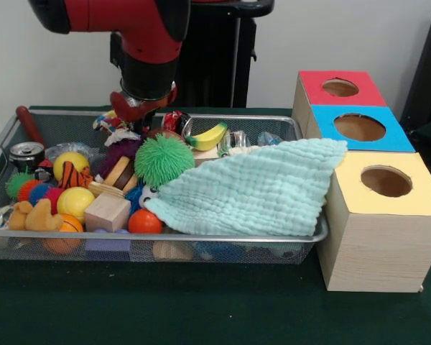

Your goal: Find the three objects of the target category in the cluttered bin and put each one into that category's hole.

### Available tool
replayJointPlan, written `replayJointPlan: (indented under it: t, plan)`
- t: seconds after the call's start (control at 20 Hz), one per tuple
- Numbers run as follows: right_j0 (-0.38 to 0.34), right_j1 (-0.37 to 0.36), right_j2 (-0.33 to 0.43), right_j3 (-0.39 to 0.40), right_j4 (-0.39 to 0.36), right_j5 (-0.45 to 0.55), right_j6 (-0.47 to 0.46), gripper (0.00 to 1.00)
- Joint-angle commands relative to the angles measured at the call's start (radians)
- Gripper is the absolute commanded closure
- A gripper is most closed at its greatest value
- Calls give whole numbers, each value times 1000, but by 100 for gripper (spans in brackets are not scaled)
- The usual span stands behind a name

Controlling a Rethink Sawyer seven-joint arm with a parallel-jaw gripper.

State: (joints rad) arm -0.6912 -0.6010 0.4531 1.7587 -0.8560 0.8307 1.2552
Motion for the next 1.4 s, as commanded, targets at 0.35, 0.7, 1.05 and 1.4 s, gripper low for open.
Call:
replayJointPlan:
  t: [0.35,0.7,1.05,1.4]
  plan:
    - [140,-193,41,38,287,65,156,100]
    - [189,-277,11,71,414,50,175,100]
    - [172,-337,29,125,563,-84,174,100]
    - [155,-380,46,134,674,-145,153,100]
